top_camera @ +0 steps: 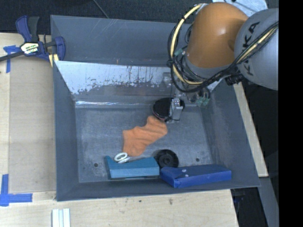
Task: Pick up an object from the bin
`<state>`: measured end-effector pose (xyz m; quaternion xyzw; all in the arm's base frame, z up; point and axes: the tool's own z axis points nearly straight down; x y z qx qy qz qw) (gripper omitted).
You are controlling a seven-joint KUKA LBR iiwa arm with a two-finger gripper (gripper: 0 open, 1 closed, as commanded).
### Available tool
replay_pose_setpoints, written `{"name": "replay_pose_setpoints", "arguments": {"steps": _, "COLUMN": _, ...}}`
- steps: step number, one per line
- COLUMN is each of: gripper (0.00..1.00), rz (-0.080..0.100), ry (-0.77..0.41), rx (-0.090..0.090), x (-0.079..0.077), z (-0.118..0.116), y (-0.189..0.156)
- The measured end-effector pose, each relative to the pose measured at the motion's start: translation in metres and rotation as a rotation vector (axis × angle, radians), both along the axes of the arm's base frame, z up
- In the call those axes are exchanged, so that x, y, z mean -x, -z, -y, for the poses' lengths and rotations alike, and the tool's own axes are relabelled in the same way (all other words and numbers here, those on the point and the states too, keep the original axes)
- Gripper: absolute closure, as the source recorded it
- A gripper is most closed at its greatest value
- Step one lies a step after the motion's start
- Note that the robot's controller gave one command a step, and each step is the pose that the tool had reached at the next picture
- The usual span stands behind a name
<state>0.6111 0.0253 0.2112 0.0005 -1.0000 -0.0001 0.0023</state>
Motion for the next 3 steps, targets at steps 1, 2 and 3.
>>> {"name": "replay_pose_setpoints", "arguments": {"steps": 1, "gripper": 0.0, "rz": 0.009, "ry": 0.001, "rx": 0.0, "x": -0.001, "z": 0.0, "y": -0.005}}
{"name": "replay_pose_setpoints", "arguments": {"steps": 2, "gripper": 0.0, "rz": 0.013, "ry": -0.065, "rx": 0.0, "x": 0.008, "z": -0.008, "y": 0.043}}
{"name": "replay_pose_setpoints", "arguments": {"steps": 3, "gripper": 0.0, "rz": 0.01, "ry": -0.127, "rx": 0.0, "x": 0.031, "z": -0.033, "y": 0.107}}
